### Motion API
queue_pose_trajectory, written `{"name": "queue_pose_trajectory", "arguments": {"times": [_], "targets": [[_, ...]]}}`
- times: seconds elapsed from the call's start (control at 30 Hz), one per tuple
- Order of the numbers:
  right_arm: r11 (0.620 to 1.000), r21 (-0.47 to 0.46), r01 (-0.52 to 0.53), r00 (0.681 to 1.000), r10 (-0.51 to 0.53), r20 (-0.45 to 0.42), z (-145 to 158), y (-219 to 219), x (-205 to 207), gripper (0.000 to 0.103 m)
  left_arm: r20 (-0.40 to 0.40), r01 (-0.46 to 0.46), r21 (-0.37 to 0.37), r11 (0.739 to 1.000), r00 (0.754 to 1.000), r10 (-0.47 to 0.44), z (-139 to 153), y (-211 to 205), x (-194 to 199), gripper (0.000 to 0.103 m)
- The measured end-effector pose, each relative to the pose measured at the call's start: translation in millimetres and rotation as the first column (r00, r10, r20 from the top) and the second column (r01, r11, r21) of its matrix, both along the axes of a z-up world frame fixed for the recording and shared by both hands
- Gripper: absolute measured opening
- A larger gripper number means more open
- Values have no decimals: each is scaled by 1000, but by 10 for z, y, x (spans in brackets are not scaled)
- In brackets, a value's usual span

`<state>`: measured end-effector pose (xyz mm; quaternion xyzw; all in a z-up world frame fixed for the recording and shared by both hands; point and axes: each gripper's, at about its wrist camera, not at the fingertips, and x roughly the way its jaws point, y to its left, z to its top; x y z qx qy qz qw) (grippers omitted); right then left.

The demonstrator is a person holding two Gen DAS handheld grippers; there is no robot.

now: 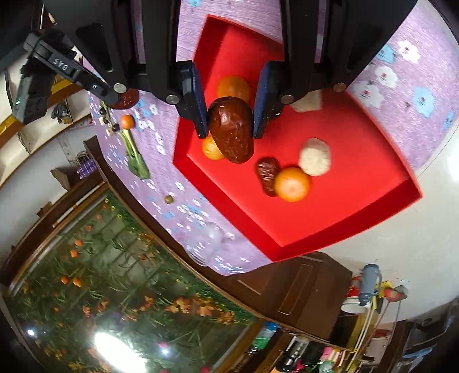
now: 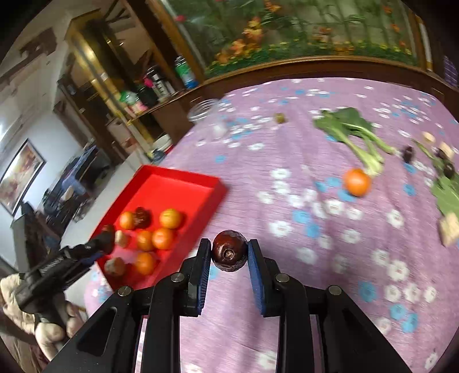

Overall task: Organize fruits
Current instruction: 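Carry both red dates over the red tray and open both tools, then move both tools back to the table toward the mandarin and bread roll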

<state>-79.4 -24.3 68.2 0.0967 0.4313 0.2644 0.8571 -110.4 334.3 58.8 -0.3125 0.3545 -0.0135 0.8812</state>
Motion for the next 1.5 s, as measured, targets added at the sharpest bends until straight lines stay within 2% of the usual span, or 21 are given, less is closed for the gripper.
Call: {"name": "queue_pose_trajectory", "arguments": {"times": [0.07,0.3,0.5,0.57,0.63,0.73,0.87,0.9,1.0,1.03,1.27,1.5], "targets": [[999,-6,-35,999,35,-1,8,194,15,29,-10,-12,13,1000,1000,12,-29,47,2,30],[990,-15,-140,990,140,-17,9,869,128,29,-31,-77,136,988,996,81,-37,174,-4,30],[982,10,-191,978,191,-87,-133,1297,344,29,-53,-64,200,978,996,76,-51,170,34,30],[981,27,-190,976,192,-106,-185,1364,419,29,-54,-62,204,977,996,75,-48,195,51,31],[981,40,-189,974,192,-120,-213,1415,499,29,-51,-64,196,979,996,75,-44,200,57,40],[983,56,-177,973,184,-141,-246,1467,586,30,-45,-63,187,980,996,72,-36,202,80,51],[983,93,-156,970,170,-173,-293,1524,691,31,-48,-50,187,981,997,60,-40,183,81,54],[983,100,-153,969,170,-180,-298,1528,710,33,-49,-47,188,981,997,57,-39,175,85,56],[985,106,-138,973,155,-171,-280,1533,723,51,-49,-41,197,980,997,52,-24,147,86,57],[985,108,-133,975,150,-166,-270,1517,719,53,-48,-40,201,979,998,51,-13,138,84,57],[988,114,-106,983,121,-136,-169,1315,654,53,-35,-23,251,968,999,33,83,-34,74,58],[992,101,-82,988,94,-126,-194,1094,551,53,-17,-13,331,944,1000,19,211,-241,-10,58]]}}
